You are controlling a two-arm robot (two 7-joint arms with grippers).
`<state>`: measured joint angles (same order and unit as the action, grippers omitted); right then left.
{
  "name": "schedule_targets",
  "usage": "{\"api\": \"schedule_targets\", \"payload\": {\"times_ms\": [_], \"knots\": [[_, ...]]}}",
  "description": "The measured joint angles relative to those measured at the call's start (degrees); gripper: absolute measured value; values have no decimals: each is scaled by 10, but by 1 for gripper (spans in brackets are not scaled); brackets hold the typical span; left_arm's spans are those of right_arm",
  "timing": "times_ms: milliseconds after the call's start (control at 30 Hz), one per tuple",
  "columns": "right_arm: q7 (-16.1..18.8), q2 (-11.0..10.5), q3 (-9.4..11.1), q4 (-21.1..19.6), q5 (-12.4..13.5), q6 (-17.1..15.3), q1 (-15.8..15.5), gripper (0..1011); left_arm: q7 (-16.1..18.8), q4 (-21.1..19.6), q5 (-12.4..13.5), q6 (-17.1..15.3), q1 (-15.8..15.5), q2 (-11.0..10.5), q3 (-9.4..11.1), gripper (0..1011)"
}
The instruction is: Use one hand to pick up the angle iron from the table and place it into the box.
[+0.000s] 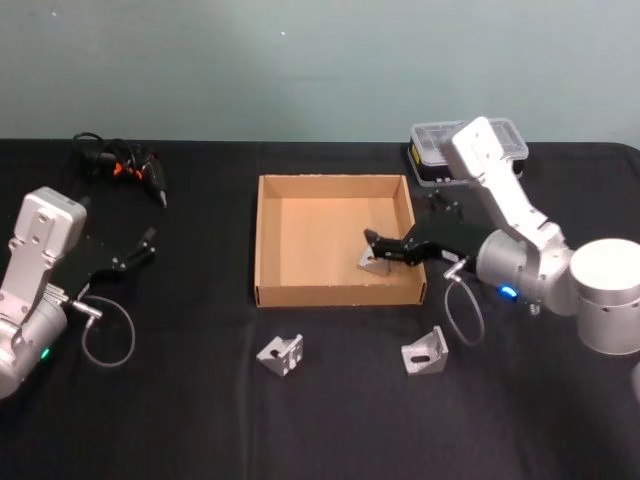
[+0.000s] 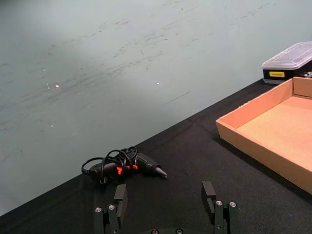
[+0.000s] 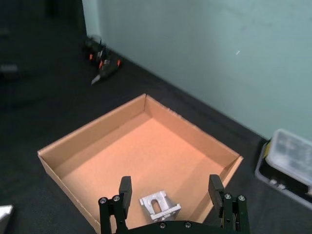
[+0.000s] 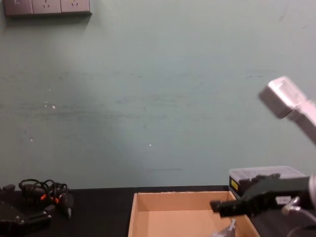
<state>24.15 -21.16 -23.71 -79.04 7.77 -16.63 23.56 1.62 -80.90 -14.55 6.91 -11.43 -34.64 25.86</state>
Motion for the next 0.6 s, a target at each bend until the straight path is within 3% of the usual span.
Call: {"api": "schedule_targets", "payload": {"times_ms": [300, 367, 600], "knots": [[-24, -21, 43, -106, 30, 5, -74, 1000, 0, 0, 0, 0, 0, 0, 0, 1000], [-30, -29, 56, -143, 41, 2, -103, 1000, 0, 0, 0, 0, 0, 0, 0, 1000], [-43, -44, 85, -212, 69, -15, -164, 1000, 0, 0, 0, 0, 0, 0, 0, 1000]]}}
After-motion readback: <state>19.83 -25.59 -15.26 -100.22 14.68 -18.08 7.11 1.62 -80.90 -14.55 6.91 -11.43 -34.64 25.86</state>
